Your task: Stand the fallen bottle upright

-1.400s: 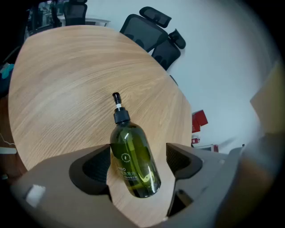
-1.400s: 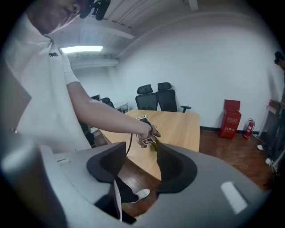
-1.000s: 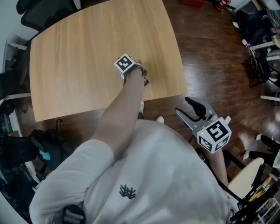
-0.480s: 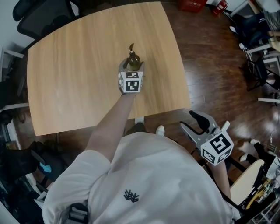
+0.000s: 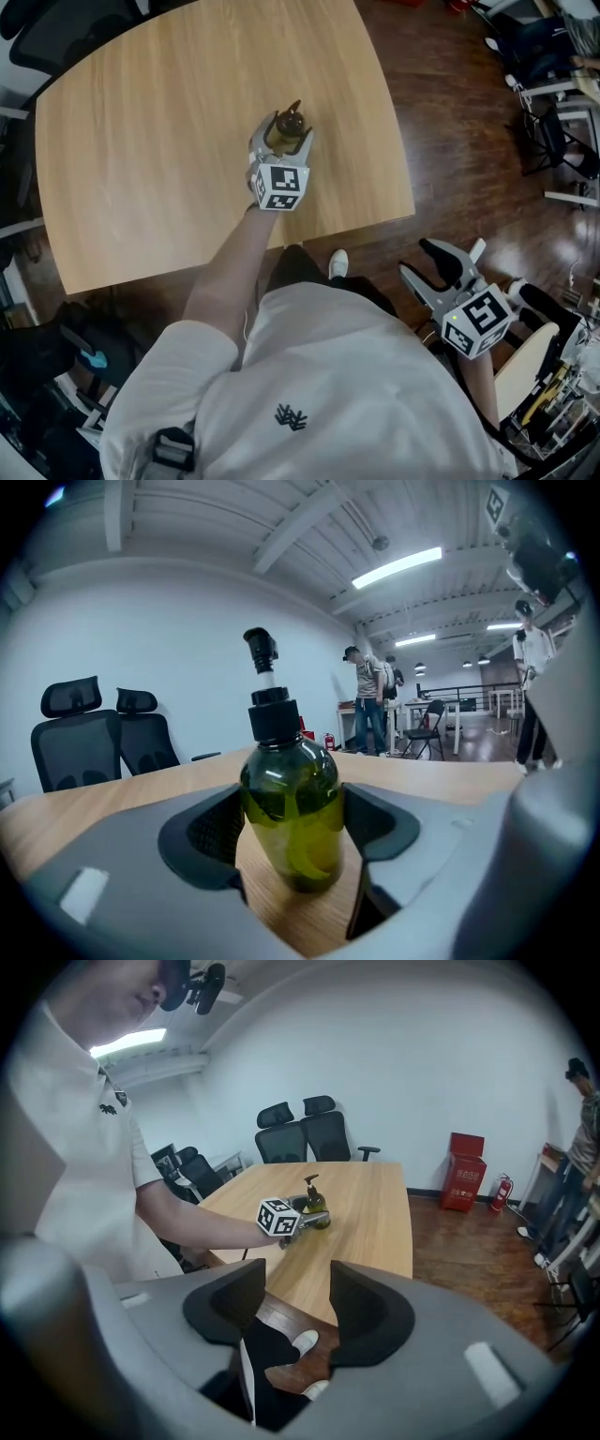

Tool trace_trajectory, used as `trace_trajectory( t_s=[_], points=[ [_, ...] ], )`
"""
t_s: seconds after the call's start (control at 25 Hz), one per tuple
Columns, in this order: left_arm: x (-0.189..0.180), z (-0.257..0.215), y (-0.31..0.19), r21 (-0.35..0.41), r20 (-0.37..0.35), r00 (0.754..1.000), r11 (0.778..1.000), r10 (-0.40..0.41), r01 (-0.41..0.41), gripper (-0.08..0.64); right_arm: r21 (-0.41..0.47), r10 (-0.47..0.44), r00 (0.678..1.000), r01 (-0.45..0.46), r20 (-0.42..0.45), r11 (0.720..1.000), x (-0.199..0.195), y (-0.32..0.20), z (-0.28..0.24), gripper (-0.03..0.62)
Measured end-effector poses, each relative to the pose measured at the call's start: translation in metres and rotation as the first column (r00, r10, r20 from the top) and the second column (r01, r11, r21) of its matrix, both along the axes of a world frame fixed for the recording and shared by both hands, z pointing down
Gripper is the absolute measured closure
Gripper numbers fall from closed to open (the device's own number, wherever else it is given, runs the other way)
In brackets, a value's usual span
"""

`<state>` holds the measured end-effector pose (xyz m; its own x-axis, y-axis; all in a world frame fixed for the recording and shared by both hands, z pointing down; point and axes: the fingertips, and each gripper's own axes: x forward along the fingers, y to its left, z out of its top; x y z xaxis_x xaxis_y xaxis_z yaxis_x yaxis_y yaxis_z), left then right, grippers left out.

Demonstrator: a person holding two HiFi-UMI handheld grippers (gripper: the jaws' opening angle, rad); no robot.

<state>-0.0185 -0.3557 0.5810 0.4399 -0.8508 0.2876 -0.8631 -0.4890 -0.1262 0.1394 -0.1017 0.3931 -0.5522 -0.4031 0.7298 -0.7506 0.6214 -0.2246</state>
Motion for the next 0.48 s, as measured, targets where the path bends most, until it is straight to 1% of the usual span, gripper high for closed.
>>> trace_trajectory(
  t_s=[0.16,0.36,0.4,0.48],
  points=[
    [0.005,0.004,-0.002,-0.021,0.013,1.000,1.000,0.021,-0.021,0.236,0.000,-0.013,1.000,0.013,0.017,1.000,-0.010,0.002,0.003,0.371],
    [0.011,0.008,-0.009,-0.040,0.078,0.996,0.998,0.048,-0.045,0.233,0.015,-0.010,1.000,0.009,0.024,1.000,-0.007,0.009,0.005,0.371],
    [0.010,0.008,-0.011,-0.044,0.094,0.994,0.998,0.051,-0.047,0.225,0.022,-0.010,1.000,0.010,0.025,1.000,-0.006,0.012,0.006,0.371],
    [0.006,0.006,-0.012,-0.047,0.132,0.990,0.998,0.051,-0.045,0.186,0.039,-0.011,1.000,0.009,0.028,0.999,0.000,0.019,0.005,0.371]
  ],
)
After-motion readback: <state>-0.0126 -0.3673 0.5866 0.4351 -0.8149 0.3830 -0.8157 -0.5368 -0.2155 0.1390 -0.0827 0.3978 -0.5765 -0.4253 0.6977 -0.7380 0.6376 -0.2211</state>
